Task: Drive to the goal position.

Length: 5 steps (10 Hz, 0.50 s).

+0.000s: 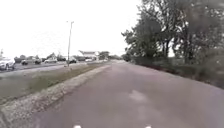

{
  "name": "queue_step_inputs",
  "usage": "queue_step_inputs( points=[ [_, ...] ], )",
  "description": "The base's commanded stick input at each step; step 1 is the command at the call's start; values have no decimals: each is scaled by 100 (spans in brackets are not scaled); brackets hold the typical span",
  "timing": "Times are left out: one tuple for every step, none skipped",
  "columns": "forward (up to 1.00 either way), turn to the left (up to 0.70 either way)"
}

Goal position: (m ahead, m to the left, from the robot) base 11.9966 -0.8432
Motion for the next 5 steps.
queue_step_inputs(
  points=[
    [70,0],
    [70,-11],
    [70,-32],
    [70,-34],
    [70,-34]
  ],
)
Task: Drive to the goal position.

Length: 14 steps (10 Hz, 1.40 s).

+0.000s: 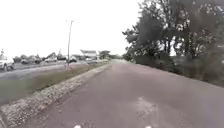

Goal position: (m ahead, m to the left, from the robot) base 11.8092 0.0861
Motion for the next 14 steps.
queue_step_inputs(
  points=[
    [70,-33],
    [70,-16],
    [70,0],
    [70,0],
    [70,0],
    [70,0],
    [70,0],
    [70,0],
    [70,0],
    [70,0],
    [70,0],
    [70,0],
    [70,0],
    [70,0]
  ],
)
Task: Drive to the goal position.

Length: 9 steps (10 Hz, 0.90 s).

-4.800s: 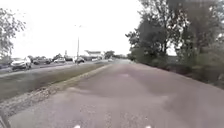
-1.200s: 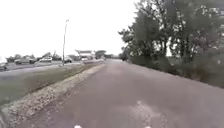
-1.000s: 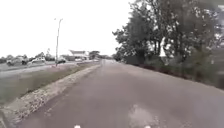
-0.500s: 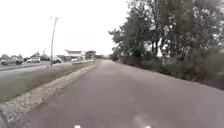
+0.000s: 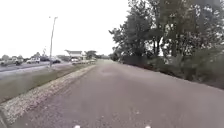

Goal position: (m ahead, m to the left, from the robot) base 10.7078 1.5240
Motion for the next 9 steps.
queue_step_inputs(
  points=[
    [70,0],
    [70,0],
    [70,0],
    [70,0],
    [70,0],
    [70,0],
    [70,0],
    [70,0],
    [70,0]
  ],
)
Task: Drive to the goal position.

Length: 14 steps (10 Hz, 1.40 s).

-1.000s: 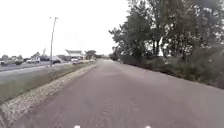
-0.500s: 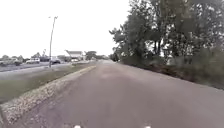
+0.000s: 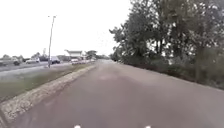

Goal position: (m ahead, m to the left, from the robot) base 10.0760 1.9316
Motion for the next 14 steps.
queue_step_inputs(
  points=[
    [70,0],
    [70,0],
    [70,0],
    [70,0],
    [70,0],
    [70,0],
    [70,0],
    [70,-2],
    [70,-4],
    [70,-23],
    [70,-35],
    [70,-9],
    [70,0],
    [70,0]
  ],
)
